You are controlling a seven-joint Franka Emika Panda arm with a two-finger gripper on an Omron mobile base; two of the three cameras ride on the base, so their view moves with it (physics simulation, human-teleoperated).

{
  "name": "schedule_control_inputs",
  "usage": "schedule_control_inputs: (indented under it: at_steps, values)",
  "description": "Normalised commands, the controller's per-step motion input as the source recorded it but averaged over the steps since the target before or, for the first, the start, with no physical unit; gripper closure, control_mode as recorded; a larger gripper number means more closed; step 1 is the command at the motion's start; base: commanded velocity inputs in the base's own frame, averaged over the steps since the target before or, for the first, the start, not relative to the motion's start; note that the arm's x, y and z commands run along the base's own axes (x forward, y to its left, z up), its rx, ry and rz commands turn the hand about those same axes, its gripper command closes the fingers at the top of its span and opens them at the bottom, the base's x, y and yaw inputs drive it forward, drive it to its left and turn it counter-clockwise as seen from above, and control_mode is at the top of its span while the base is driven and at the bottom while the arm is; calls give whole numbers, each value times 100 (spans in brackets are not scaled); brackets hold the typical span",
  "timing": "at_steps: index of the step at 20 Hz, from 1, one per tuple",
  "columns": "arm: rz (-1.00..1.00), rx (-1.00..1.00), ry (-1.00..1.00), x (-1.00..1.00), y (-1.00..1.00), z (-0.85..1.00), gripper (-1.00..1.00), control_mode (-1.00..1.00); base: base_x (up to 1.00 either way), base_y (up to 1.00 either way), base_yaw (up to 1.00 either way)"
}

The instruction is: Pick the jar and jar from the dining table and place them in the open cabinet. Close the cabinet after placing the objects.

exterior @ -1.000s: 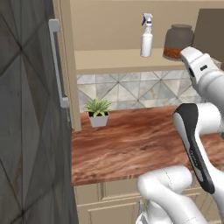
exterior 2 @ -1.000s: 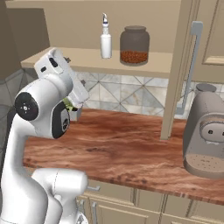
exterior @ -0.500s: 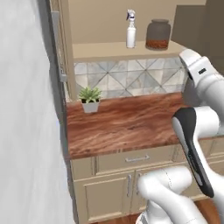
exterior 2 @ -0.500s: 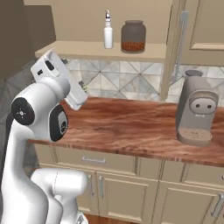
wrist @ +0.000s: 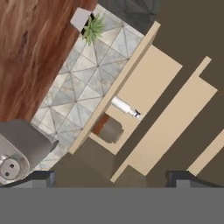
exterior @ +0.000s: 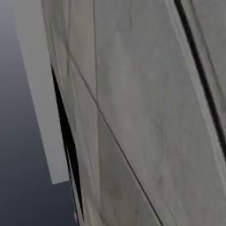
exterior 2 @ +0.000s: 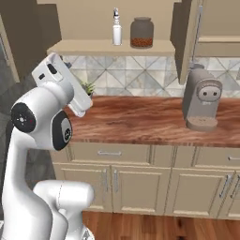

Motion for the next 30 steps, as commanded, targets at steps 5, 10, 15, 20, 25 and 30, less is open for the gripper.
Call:
schedule_control_inputs:
  at_steps: [5,10,15,20,25,30]
  values:
    - [0,0,0,0,0,0,-100,100,-77,18,-52]
    - [0,0,0,0,0,0,-100,100,-60,6,-59]
    - [0,0,0,0,0,0,-100,100,-58,0,-59]
    - [0,0,0,0,0,0,-100,100,-6,-36,-50]
    - [0,0,0,0,0,0,-100,100,20,-54,-41]
    - [0,0,0,0,0,0,-100,100,47,-77,-29]
